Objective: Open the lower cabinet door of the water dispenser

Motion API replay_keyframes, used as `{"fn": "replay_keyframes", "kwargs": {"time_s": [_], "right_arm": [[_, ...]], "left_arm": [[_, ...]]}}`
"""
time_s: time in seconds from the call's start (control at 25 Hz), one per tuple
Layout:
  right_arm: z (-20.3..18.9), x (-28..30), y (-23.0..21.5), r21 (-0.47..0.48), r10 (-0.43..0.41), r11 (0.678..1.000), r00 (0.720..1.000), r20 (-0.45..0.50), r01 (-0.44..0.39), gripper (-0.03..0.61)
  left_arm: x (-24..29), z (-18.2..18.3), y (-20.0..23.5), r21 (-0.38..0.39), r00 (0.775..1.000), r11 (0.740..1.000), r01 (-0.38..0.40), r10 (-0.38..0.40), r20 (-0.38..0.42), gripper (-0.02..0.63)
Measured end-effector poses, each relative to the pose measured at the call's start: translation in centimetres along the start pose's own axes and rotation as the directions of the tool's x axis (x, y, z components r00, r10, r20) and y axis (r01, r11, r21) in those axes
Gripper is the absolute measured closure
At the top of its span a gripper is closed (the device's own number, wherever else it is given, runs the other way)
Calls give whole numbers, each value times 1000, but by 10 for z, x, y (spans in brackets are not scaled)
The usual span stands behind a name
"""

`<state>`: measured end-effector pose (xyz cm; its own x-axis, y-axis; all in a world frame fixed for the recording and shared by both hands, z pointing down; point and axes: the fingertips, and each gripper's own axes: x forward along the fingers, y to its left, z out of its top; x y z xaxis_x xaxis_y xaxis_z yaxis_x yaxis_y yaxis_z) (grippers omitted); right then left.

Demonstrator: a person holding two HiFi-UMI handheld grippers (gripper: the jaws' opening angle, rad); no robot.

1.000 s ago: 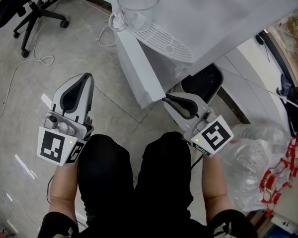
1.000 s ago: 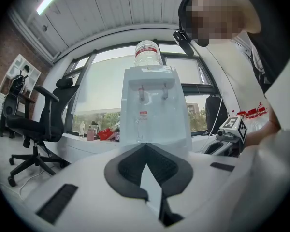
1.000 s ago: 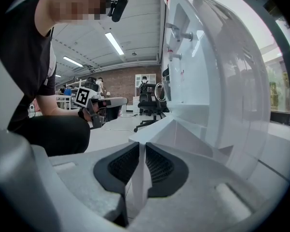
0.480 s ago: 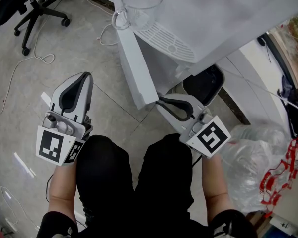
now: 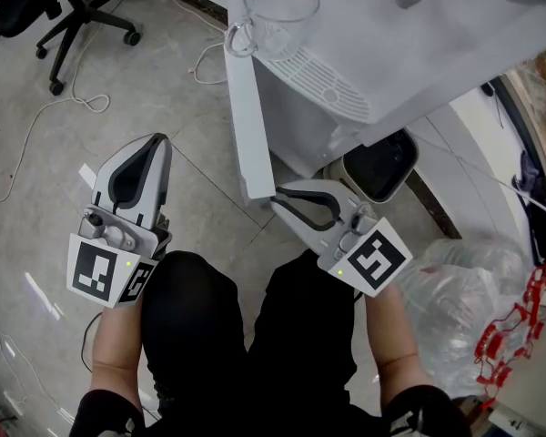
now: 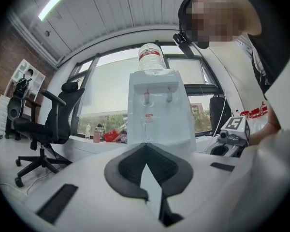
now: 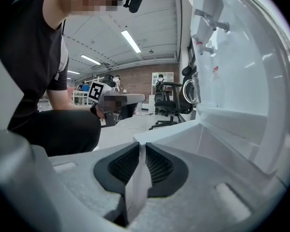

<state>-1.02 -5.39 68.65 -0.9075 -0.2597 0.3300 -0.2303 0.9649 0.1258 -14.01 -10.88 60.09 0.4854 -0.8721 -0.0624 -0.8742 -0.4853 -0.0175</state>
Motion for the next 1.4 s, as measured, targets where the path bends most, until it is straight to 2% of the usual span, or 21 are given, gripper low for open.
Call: {"fn": "replay_keyframes", "kwargs": {"time_s": [0.04,0.12,0.6,1.08,1.28,1.4], "right_arm": [[-8,2,4,-20,20,1000,997,-73,-22,532],[-12,8,9,-33,45,998,991,-125,-49,532],[3,51,27,-40,182,982,983,-37,-184,532],[19,84,35,-31,217,976,976,21,-217,537],[26,97,35,-23,255,967,964,80,-254,537],[24,107,29,-26,228,974,970,78,-227,541]], "left_arm": [[-2,0,2,0,1000,1000,-4,4,-1,606],[-5,0,5,0,1000,1000,-14,14,-1,606],[-24,0,27,13,996,996,-83,83,-11,606],[-33,-1,37,-2,995,995,-99,99,-1,606],[-36,1,39,-4,994,994,-110,110,6,606],[-41,2,43,-5,992,992,-123,123,8,606]]}}
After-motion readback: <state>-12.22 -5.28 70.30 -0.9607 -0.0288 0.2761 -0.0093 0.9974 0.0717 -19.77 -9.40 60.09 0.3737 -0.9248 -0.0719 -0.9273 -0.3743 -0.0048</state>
